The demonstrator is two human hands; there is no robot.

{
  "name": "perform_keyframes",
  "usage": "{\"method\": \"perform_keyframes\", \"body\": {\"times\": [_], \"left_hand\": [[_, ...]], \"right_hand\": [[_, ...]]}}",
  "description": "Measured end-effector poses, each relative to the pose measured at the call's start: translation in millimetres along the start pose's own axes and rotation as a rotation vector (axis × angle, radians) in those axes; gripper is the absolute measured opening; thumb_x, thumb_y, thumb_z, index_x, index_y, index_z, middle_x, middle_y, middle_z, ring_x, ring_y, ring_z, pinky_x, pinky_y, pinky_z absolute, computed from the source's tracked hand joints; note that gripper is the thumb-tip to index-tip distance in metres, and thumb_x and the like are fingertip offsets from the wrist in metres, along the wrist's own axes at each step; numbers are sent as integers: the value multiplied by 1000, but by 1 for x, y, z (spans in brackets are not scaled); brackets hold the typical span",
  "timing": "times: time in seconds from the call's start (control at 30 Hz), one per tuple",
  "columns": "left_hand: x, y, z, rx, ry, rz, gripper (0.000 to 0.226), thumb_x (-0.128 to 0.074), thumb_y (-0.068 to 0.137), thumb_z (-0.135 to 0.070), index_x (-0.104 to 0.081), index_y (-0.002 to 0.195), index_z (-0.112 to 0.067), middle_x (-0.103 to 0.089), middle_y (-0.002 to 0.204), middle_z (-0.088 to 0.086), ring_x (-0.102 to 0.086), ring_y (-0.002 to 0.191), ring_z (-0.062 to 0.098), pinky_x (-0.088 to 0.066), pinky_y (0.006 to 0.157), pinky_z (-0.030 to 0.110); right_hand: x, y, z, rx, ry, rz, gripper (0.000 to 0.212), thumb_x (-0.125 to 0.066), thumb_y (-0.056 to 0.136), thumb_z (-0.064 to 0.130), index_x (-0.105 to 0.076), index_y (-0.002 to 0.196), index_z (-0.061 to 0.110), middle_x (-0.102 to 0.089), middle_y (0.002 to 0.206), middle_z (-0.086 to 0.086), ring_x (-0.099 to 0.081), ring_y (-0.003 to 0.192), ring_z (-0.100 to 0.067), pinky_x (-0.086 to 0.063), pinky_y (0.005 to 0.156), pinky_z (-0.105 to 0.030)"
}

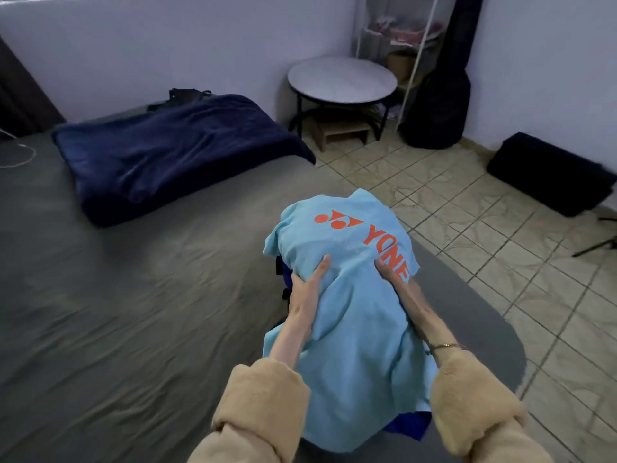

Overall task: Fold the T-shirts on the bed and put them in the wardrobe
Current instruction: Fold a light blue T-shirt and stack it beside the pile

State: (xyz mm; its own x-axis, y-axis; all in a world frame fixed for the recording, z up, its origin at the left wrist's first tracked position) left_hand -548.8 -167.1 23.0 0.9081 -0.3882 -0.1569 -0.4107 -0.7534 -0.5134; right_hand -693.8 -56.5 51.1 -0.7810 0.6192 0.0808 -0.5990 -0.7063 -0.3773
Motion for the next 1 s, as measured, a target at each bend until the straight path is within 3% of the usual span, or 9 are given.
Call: {"method": "perform_keyframes", "body": {"times": [0.1, 0.17, 0.3, 0.43, 0.53, 0.67, 0.83, 0.93, 1.0], "left_hand": [[-28, 29, 25, 56, 214, -24, 106, -56, 59, -75, -21, 149, -32, -39, 145, -4, -44, 128, 26, -34, 109, 46], [-40, 41, 47, 145, 439, -10, 85, -46, 78, -60, -21, 151, -24, -30, 151, 9, -35, 135, 30, -27, 113, 40], [-44, 44, 78, 158, 829, -51, 59, -49, 95, -34, -25, 148, -25, -11, 156, 15, -25, 139, 31, -26, 109, 37], [-42, 43, 79, -1, 1064, -185, 51, -57, 91, -33, -38, 138, -27, -29, 137, 11, -39, 123, 28, -32, 99, 38], [-39, 39, 72, -136, 1190, -270, 26, -54, 94, -28, -53, 119, -22, -36, 125, 6, -43, 113, 24, -31, 92, 33], [-31, 32, 64, -214, 1194, -356, 17, -52, 95, -27, -60, 108, -20, -38, 132, 5, -36, 119, 24, -28, 94, 34], [-13, 24, 48, -271, 1052, -362, 13, -54, 94, -22, -59, 99, -11, -40, 141, 7, -37, 128, 29, -28, 106, 42], [4, 13, 40, -264, 791, -316, 15, -48, 94, -16, -44, 80, -14, -58, 95, 2, -52, 104, 35, -34, 100, 54], [19, 4, 34, -214, 665, -296, 20, -41, 95, -17, -37, 76, -16, -48, 69, -1, -52, 88, 39, -41, 86, 46]], "right_hand": [[25, 43, -39, -89, -150, -29, 67, -67, 72, 62, -53, 128, 28, -59, 126, 8, -53, 117, -15, -38, 105, -35], [39, 62, -81, -242, -403, -94, 62, -63, 83, 48, -46, 133, 17, -54, 132, -6, -47, 122, -26, -36, 103, -34], [46, 59, -116, -301, -671, -218, 47, -56, 91, 30, -41, 130, 9, -39, 135, -19, -35, 126, -37, -33, 98, -41], [45, 57, -104, -197, -844, -419, 27, -53, 93, 29, -52, 114, 12, -34, 138, -13, -28, 127, -32, -27, 100, -43], [41, 55, -90, -91, -833, -509, 21, -50, 95, 25, -59, 105, 9, -46, 122, -12, -39, 113, -31, -34, 88, -41], [26, 51, -79, 62, -639, -453, 16, -46, 96, 19, -52, 87, 9, -55, 99, -12, -49, 100, -31, -37, 80, -40], [-7, 39, -60, 35, -147, -302, 25, -37, 100, 17, -57, 110, 7, -56, 105, -2, -51, 106, -22, -31, 82, -25], [-32, 30, -45, 73, -34, -180, 28, -38, 101, 22, -54, 121, 12, -58, 116, -1, -51, 108, -17, -33, 87, -22], [-52, 23, -37, 84, 2, -78, 20, -48, 97, 20, -50, 117, 17, -59, 114, 0, -53, 105, -15, -37, 90, -24]]}}
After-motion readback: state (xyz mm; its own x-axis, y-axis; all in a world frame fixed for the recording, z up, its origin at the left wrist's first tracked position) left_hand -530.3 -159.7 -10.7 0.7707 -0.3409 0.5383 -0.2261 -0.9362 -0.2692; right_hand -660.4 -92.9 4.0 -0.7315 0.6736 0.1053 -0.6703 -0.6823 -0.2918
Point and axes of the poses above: each hand's wrist, its own y-axis towards the middle knuckle, its own x-axis out of the back of the hand, z = x × y, the point moved 4 cm from there along y, towards the middle knuckle
